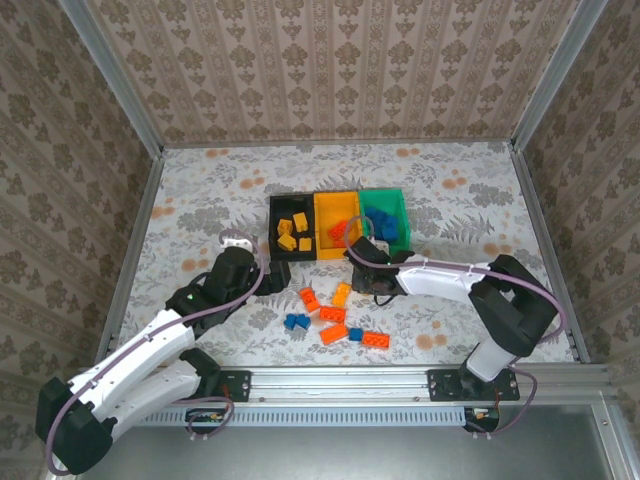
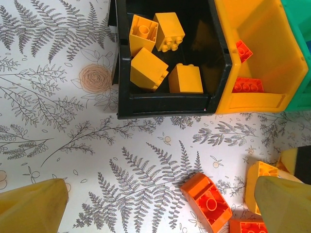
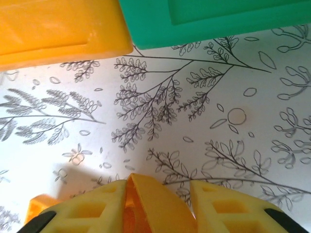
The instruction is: Sort the legos into containers by color
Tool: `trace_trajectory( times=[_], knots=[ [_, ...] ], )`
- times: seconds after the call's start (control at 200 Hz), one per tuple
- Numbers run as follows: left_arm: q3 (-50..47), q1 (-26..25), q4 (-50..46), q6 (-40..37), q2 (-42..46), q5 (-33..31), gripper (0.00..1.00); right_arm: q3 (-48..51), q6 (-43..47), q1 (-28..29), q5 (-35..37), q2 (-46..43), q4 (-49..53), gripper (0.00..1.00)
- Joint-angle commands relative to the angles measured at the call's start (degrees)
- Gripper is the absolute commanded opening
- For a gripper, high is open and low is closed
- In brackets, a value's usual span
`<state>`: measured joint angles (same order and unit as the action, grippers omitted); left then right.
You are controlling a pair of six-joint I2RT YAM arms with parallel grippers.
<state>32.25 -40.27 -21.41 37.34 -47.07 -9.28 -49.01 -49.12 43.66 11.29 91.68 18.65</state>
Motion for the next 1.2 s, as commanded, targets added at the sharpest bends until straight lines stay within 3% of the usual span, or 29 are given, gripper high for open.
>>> trace_trajectory(
  times=[0.0,0.25,0.57,0.69,0.855,1.195],
  knots=[
    [-0.59,0.64,-1.24,0.27,0.75,-0.28,1.00,0.48,2.76,-0.07,-1.47,-5.21,2.27,0.33],
    [-0.50,1.56,-2.19,0.12,0.94,0.17,1.00,-7.52,9.84,0.42,-8.08,-6.99,2.68,0.32],
    [-1.58,2.12,-5.17,1.30,3.15,1.14,1.00,-32.88,17.66,1.91,-12.99,12.23,1.70,0.35],
    [-1.49,2.44,-6.74,1.03,4.66,1.27,1.00,-40.05,18.71,1.96,-12.70,17.41,4.65,0.42],
    [-2.09,2.96,-8.03,0.79,8.04,1.36,1.00,-36.33,18.80,2.21,-12.77,14.82,4.89,0.61],
    [-3.73,4.41,-6.19,1.12,8.97,1.69,1.00,-15.81,15.85,2.72,-8.10,6.50,4.45,0.72]
  ],
)
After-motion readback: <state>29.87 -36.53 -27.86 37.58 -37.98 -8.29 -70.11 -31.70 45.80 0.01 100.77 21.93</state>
